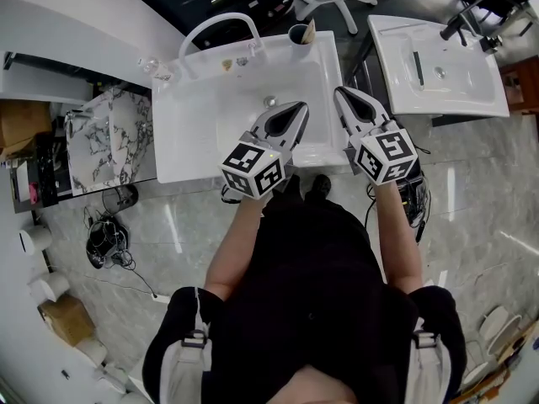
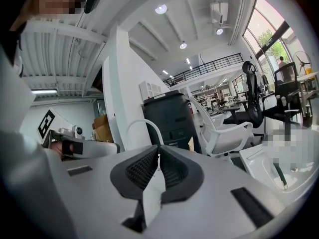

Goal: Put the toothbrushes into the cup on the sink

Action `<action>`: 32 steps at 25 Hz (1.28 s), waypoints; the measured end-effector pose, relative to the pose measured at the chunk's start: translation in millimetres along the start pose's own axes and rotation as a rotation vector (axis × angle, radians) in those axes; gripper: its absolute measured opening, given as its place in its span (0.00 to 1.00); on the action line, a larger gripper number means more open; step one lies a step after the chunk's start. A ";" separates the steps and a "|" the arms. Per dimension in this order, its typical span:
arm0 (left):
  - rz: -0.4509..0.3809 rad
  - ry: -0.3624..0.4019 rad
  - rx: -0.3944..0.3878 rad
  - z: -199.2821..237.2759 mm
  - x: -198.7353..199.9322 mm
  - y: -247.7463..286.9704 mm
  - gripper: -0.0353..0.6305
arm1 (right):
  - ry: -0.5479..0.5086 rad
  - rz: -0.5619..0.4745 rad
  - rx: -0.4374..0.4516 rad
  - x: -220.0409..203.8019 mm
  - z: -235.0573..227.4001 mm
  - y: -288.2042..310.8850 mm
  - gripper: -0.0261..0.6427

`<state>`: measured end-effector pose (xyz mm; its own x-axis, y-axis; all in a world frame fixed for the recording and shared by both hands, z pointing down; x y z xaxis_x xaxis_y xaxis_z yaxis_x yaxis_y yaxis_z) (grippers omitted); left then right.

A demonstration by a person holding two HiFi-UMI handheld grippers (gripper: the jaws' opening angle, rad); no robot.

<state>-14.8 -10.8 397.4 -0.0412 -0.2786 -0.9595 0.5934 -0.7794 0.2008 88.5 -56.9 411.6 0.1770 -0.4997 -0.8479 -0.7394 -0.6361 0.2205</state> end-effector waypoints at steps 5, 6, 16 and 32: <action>-0.003 0.002 0.002 1.2 1.2 0.0 0.06 | 0.034 -0.012 -0.006 -1.1 -2.4 -3.3 0.09; -0.003 0.003 0.002 1.7 1.3 0.1 0.06 | 0.042 -0.017 -0.002 -0.5 -2.3 -3.6 0.09; -0.002 0.008 0.001 4.3 2.5 -3.1 0.06 | 0.055 -0.034 0.022 1.6 1.3 -4.3 0.09; -0.001 0.007 -0.001 8.8 3.5 -4.4 0.07 | 0.028 -0.006 0.017 -1.1 3.0 2.2 0.08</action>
<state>-24.6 -13.3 395.0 -0.0367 -0.2737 -0.9611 0.5940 -0.7794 0.1993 84.8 -56.0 411.6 0.1993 -0.5119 -0.8356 -0.7492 -0.6292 0.2067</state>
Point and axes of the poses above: the fingertips, and each gripper's own axes: y forward along the fingers, z to its left, x out of its top, the point moved 3 cm from there along -y, backward along the fingers, and after that the axes turned 13 degrees about y, right-handed, at the moved point
